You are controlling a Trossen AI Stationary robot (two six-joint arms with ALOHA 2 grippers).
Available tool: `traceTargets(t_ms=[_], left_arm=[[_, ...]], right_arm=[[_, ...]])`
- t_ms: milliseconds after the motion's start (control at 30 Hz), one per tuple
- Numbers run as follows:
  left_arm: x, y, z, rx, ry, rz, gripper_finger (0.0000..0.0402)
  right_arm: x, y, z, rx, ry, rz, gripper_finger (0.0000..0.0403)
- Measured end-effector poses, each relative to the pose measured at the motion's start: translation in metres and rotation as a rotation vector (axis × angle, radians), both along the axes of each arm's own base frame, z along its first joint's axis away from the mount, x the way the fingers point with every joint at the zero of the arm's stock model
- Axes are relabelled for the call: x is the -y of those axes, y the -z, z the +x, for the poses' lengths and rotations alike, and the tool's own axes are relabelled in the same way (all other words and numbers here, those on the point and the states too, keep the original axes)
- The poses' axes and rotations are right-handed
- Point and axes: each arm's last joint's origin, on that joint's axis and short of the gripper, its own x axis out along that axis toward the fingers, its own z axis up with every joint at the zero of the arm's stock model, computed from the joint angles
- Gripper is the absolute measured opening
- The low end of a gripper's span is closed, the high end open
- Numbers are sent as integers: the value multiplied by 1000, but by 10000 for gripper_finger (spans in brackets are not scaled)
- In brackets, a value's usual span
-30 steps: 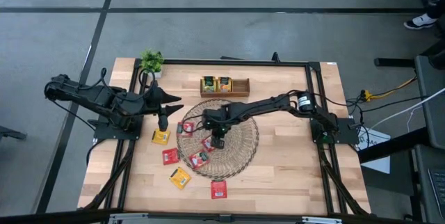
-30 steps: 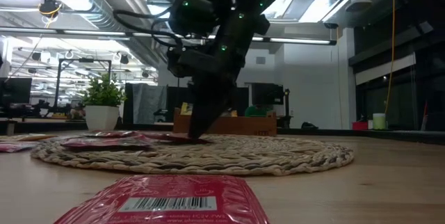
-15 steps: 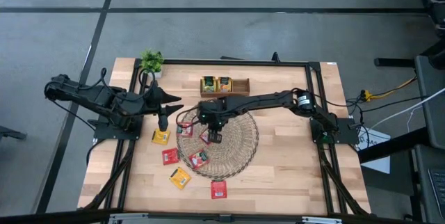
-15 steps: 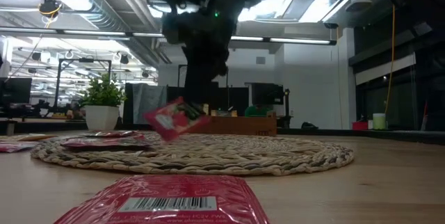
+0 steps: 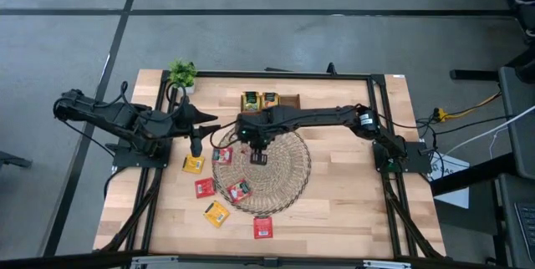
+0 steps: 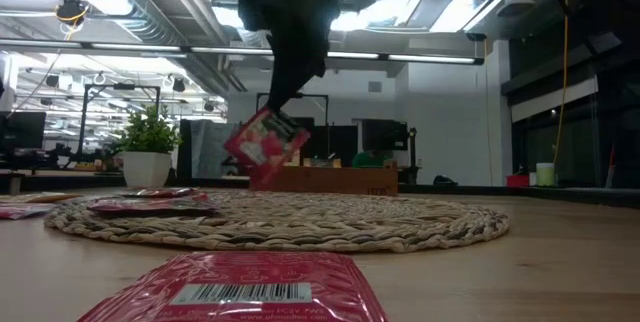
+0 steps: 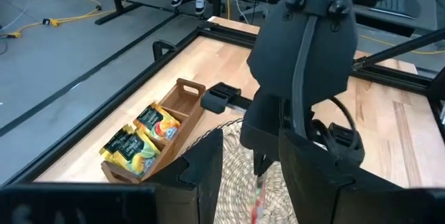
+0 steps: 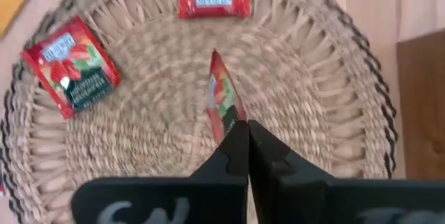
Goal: Pick & Place Tea
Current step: Put the red tea bag into the right of the wooden organizer
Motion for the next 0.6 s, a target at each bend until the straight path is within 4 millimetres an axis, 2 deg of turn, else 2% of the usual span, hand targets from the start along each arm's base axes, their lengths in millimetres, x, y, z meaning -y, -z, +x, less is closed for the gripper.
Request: traceTargets(t_ms=[333,600], left_arm=[[0,0,0,1,-1,0,136],[0,0,0,2,-3,1,136]], right_arm=[[15,-13,-8,-63,-3,-64,0],[41,-31,-17,-107,10,-142,0]])
